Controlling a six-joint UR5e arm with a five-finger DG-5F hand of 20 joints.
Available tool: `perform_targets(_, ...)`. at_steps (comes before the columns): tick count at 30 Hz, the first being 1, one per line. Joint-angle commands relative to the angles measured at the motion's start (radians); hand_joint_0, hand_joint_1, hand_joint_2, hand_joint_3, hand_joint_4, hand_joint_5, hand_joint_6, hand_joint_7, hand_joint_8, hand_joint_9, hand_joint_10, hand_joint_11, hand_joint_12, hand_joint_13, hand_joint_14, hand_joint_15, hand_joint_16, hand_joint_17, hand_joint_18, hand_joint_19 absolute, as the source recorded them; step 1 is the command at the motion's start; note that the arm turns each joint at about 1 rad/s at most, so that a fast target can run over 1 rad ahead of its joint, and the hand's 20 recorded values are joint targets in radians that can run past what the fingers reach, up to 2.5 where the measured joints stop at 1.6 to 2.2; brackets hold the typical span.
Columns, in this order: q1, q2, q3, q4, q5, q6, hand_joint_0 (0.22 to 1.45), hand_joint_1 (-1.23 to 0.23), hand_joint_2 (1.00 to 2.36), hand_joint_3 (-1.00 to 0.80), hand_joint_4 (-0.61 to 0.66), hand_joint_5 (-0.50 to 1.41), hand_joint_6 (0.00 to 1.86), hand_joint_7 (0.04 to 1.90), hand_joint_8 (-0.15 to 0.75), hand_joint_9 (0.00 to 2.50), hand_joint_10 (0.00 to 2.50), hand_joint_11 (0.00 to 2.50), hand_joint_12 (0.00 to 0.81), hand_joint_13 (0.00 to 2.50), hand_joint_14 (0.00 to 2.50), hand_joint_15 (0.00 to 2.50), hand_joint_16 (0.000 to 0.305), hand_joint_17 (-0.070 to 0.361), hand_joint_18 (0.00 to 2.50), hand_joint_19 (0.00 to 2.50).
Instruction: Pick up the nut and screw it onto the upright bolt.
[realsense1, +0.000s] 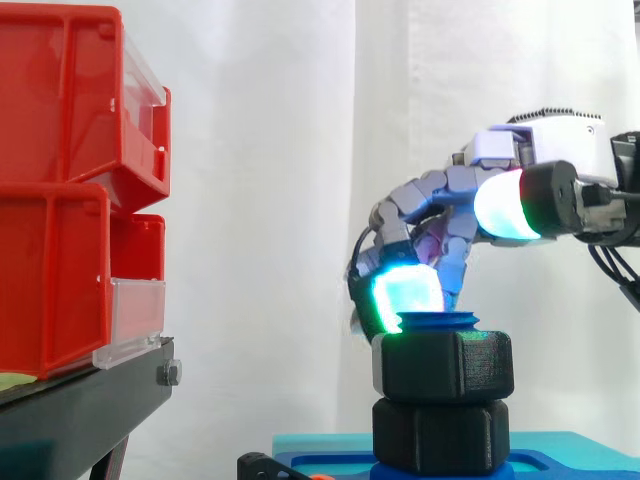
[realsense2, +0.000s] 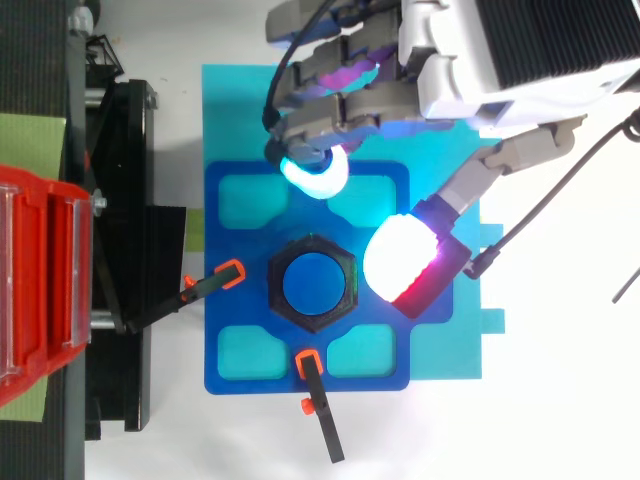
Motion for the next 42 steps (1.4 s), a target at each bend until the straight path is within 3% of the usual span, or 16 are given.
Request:
perform_targets(1,-0.004,0.001,0.026,-0.024,-0.013,-0.008,0.48,-0.23,1.00,-0.50,0.24,-0.07,0.50,1.00,0.227,1.09,0.00,0.01,0.240,0.65,0.00,0.02,0.036,0.080,0.38,0.00)
perform_targets(6,0.002,0.001,0.026,-0.030,-0.009,-0.024,0.47,-0.20,1.00,-0.50,0.22,-0.13,0.50,0.75,0.216,0.83,0.00,0.00,0.262,0.49,0.00,0.00,0.042,0.094,0.24,0.00)
perform_targets(11,0.019,-0.001,0.026,-0.024,0.004,-0.028,0.47,-0.19,1.00,-0.50,0.21,-0.15,0.50,0.69,0.214,0.71,0.00,0.00,0.276,0.42,0.00,0.00,0.043,0.097,0.16,0.00)
perform_targets(14,0.039,-0.001,0.026,-0.003,0.024,-0.028,0.46,-0.19,1.00,-0.50,0.20,-0.16,0.50,0.67,0.210,0.68,0.00,0.00,0.277,0.40,0.00,0.00,0.044,0.098,0.14,0.00)
perform_targets(16,0.044,-0.001,0.026,0.003,0.028,-0.028,0.46,-0.19,1.00,-0.50,0.20,-0.16,0.50,0.67,0.211,0.66,0.00,0.00,0.278,0.39,0.00,0.00,0.044,0.099,0.13,0.00)
perform_targets(19,0.065,-0.001,0.026,0.034,0.040,-0.028,0.46,-0.18,1.00,-0.50,0.19,-0.16,0.50,0.67,0.211,0.65,0.00,0.00,0.281,0.38,0.00,0.00,0.044,0.100,0.12,0.00)
perform_targets(20,0.081,-0.001,0.026,0.040,0.050,-0.030,0.46,-0.18,1.00,-0.50,0.19,-0.16,0.50,0.67,0.210,0.65,0.00,0.00,0.282,0.38,0.00,0.00,0.044,0.100,0.12,0.00)
perform_targets(23,0.093,-0.001,0.020,0.040,0.062,-0.033,0.46,-0.18,1.00,-0.50,0.19,-0.16,0.50,0.67,0.210,0.64,0.00,0.00,0.283,0.37,0.00,0.00,0.045,0.100,0.10,0.00)
perform_targets(31,0.113,-0.001,-0.012,0.063,0.076,-0.030,0.46,-0.15,1.00,-0.50,0.20,-0.15,0.50,0.69,0.216,0.63,0.00,0.00,0.287,0.37,0.00,0.00,0.045,0.100,0.10,0.00)
perform_targets(37,0.114,-0.001,-0.012,0.074,0.076,-0.030,0.47,-0.13,1.00,-0.50,0.21,-0.14,0.50,0.73,0.221,0.64,0.00,0.00,0.288,0.38,0.00,0.00,0.044,0.100,0.09,0.00)
perform_targets(42,0.116,-0.001,-0.038,0.103,0.076,-0.031,0.47,-0.12,1.00,-0.50,0.22,-0.13,0.50,0.77,0.231,0.67,0.00,0.00,0.288,0.40,0.00,0.00,0.044,0.098,0.11,0.00)
